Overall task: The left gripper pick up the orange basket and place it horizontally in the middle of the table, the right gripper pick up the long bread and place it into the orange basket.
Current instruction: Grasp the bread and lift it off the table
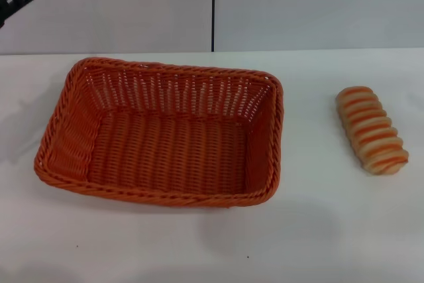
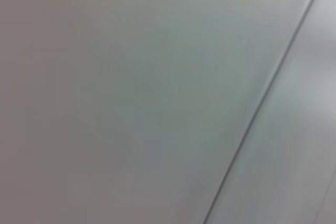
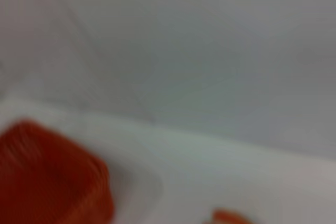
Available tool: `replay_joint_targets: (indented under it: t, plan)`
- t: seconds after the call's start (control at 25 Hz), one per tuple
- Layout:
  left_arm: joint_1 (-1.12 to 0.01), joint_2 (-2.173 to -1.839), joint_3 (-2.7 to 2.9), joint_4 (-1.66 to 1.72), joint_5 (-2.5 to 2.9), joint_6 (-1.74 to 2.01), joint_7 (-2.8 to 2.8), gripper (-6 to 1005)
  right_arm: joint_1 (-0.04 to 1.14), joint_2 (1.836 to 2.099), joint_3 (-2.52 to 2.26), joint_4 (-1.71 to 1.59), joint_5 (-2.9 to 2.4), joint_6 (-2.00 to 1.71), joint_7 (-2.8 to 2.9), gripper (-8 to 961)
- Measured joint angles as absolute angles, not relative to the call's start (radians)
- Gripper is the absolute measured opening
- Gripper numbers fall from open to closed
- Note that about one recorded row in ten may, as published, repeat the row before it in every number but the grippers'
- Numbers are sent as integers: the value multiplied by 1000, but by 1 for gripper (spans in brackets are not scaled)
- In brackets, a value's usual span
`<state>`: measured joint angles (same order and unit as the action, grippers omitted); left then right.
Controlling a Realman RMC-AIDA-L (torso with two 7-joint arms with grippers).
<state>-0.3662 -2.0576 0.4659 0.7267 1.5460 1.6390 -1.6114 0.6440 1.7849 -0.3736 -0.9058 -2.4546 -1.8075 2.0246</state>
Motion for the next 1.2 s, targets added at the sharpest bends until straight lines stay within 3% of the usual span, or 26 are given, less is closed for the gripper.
replay_joint_targets:
  t: [0.16, 0.2, 0.24, 0.4, 0.56, 1.2]
  plan:
    - [-367, -2058, 466, 654, 1473, 1669, -1528, 724, 680, 1809, -538, -885, -2529, -1716, 2072, 738]
    - [-370, -2058, 466, 615, 1458, 1673, -1492, 724, 697, 1840, -614, -881, -2579, -1649, 2095, 738]
    - [-370, -2058, 466, 615, 1458, 1673, -1492, 724, 697, 1840, -614, -881, -2579, -1649, 2095, 738]
    - [-375, -2059, 472, 588, 1459, 1681, -1475, 725, 725, 1926, -689, -879, -2666, -1548, 2101, 739]
    - [-372, -2059, 471, 563, 1457, 1713, -1452, 724, 731, 1965, -702, -862, -2666, -1505, 2081, 739]
    - [-376, -2057, 463, 534, 1454, 1716, -1429, 725, 765, 1973, -718, -750, -2670, -1443, 2061, 738]
